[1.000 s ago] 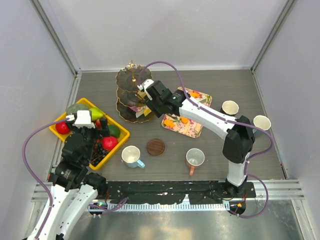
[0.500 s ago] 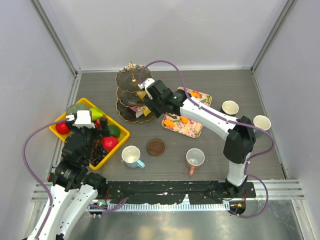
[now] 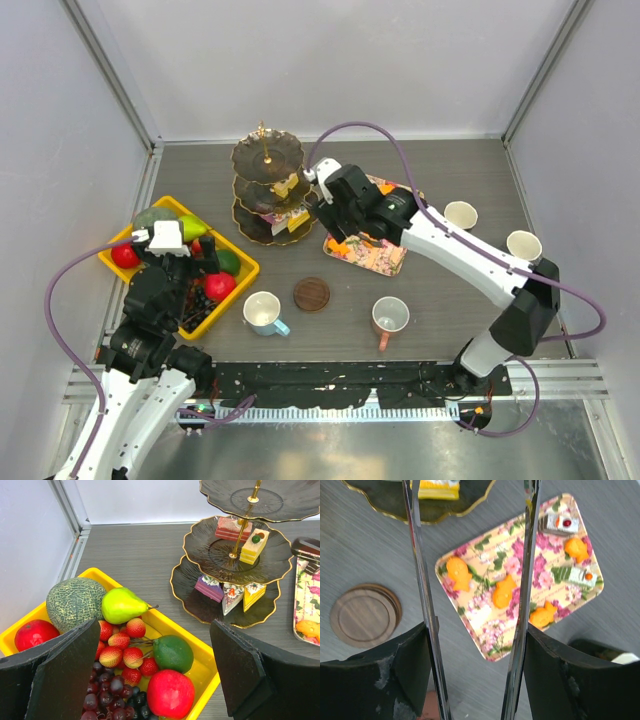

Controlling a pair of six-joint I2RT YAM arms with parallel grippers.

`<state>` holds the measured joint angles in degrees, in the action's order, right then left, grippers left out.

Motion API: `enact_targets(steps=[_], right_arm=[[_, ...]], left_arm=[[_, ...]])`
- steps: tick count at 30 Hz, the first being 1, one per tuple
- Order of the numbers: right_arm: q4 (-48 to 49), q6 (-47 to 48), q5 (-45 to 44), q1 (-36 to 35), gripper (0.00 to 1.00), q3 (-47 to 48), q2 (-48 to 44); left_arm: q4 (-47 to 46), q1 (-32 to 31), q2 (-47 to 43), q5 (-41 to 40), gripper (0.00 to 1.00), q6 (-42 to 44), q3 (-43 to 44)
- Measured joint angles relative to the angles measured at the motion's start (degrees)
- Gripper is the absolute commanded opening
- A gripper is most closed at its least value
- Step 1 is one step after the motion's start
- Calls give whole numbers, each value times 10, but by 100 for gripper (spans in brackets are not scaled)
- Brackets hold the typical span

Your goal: Serve the afternoon tea

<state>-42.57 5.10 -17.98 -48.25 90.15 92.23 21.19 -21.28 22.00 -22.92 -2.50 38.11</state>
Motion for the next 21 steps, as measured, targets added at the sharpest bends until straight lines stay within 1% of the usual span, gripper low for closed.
enact_targets(steps=[5,10,17,21], right_arm=[[-27,-10,0,17,69,-63,-50],[-50,-23,2,73,68,-103,-83],[-75,-60,27,211,68,-92,-65],[-83,-73,38,254,69,-54,-17]], left_arm=[[0,0,0,0,99,0,0],[0,0,0,0,99,0,0],[0,0,0,0,99,0,0],[0,0,0,0,99,0,0]])
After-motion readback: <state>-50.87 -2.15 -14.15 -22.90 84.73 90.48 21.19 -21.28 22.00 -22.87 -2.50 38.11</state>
